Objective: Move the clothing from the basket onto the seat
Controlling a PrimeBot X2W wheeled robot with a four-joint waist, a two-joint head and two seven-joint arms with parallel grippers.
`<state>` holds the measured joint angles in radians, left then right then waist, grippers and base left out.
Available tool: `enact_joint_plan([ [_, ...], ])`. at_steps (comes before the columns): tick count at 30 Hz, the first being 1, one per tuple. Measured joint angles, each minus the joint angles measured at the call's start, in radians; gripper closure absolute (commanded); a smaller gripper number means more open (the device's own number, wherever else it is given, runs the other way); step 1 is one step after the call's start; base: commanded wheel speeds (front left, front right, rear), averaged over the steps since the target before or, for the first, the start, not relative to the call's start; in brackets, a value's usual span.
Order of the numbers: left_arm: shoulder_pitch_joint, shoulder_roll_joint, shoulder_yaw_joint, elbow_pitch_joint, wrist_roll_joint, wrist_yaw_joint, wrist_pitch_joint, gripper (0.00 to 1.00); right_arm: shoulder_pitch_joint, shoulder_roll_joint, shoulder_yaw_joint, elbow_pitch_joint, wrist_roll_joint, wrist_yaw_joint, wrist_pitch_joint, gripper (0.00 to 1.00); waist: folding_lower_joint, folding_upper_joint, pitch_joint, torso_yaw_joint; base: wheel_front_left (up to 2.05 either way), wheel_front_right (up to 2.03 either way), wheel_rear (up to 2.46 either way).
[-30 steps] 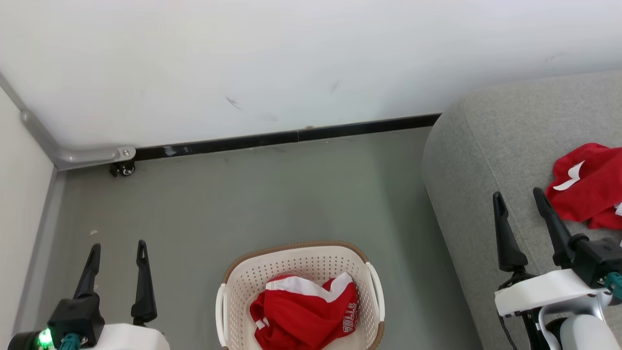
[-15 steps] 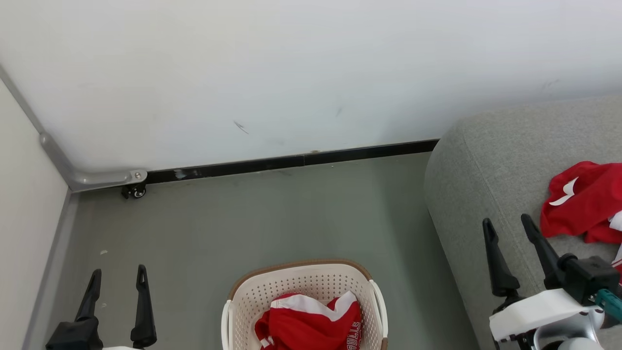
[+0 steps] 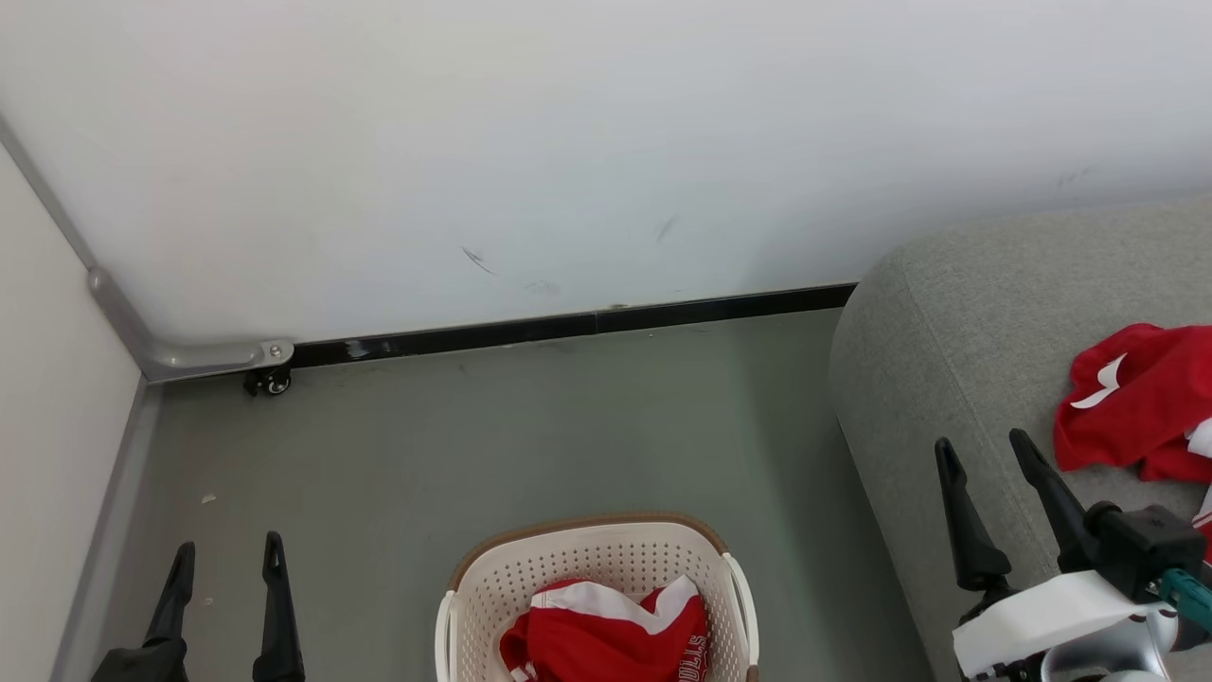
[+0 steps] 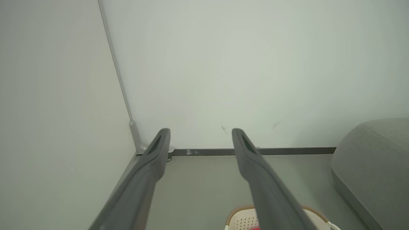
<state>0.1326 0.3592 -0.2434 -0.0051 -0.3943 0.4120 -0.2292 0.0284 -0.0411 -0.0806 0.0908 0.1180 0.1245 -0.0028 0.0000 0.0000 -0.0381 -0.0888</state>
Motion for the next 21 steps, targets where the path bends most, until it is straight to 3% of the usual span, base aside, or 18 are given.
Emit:
enact_joint_plan([
  [21, 0.007, 0.007, -0.02, -0.035, 0.002, 0.001, 0.001, 0.0, 0.031, 0.0, 0.014, -0.042, 0.024, 0.0, 0.03, 0.0, 0.0, 0.0, 0.024, 0.001, 0.0, 0.0, 0.0],
])
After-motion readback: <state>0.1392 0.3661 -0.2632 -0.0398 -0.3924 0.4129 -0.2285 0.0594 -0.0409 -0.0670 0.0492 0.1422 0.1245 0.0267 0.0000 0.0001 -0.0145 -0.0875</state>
